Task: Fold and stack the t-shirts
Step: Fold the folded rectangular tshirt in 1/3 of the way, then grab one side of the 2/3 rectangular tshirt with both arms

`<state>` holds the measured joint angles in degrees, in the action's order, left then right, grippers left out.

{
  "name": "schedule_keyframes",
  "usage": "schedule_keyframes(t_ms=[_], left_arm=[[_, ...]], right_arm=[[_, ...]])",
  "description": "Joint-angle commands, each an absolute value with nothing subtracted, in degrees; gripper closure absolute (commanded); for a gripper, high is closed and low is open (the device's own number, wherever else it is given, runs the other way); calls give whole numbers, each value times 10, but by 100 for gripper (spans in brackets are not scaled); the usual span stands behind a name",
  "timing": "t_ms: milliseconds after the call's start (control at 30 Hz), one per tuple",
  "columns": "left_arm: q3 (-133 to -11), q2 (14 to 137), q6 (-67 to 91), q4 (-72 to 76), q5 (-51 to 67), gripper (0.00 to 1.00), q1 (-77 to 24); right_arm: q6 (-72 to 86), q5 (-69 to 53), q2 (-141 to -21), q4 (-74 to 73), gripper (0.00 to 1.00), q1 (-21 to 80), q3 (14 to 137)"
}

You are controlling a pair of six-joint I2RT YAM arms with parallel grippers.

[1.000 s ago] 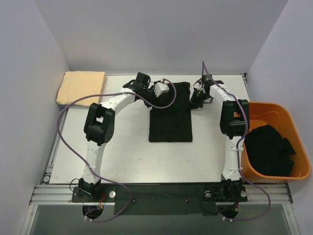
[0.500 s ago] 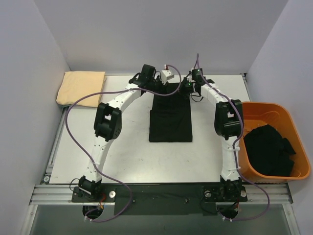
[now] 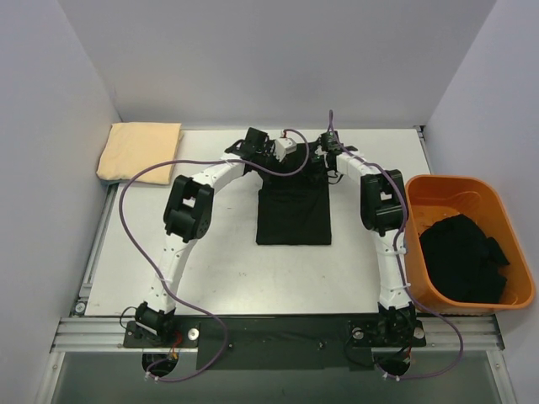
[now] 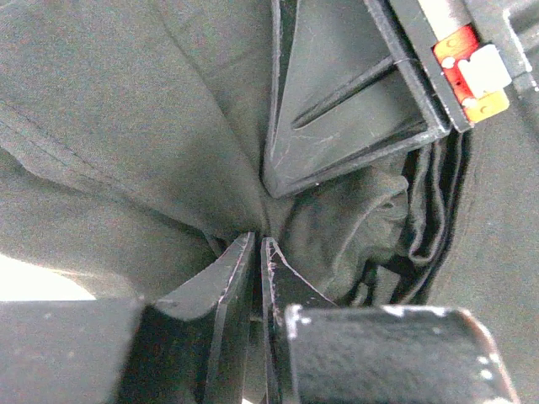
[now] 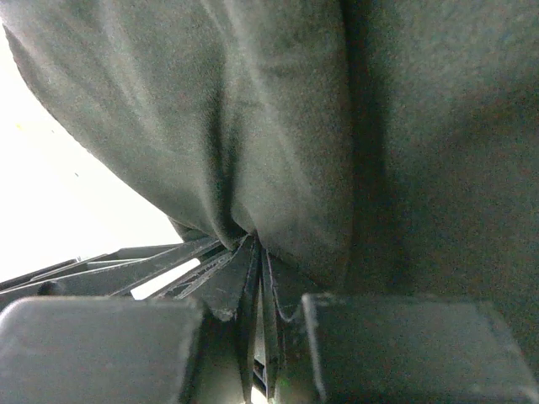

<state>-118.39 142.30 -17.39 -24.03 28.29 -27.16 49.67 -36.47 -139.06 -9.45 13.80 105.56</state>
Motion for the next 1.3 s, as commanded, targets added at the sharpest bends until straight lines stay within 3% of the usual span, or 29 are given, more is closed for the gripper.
schedule_keyframes(t_ms=[0, 400, 533, 667, 767, 867, 1000, 1067, 1100, 1267], left_arm=[[-1175, 1385, -183, -250, 257, 81, -262], [-1262, 1332, -159, -284, 329, 71, -268], [-1269, 1311, -164, -315, 329, 71, -268], [-1218, 1257, -187, -359, 365, 70, -268], [-1147, 1196, -226, -387, 392, 68, -269], [-1059, 1150, -329, -459, 423, 62, -269], [-929, 1086, -474, -526, 404, 46, -301], [-853, 1051, -516, -498, 371, 36, -324], [-808, 1033, -535, -479, 346, 25, -333], [-737, 1034, -544, -363, 260, 15, -373]], right_arm=[[454, -307, -1382, -189, 100, 121, 1073], [381, -346, -1299, -237, 100, 115, 1170], [362, -350, -1232, -242, 100, 117, 1114], [331, -356, -1140, -245, 99, 116, 979], [274, -306, -1053, -294, 86, 113, 898], [236, -224, -987, -366, 61, 113, 812], [237, -200, -917, -375, 48, 111, 669], [241, -192, -904, -360, 45, 109, 606], [244, -198, -904, -343, 45, 103, 592], [274, -278, -930, -237, 46, 95, 533]])
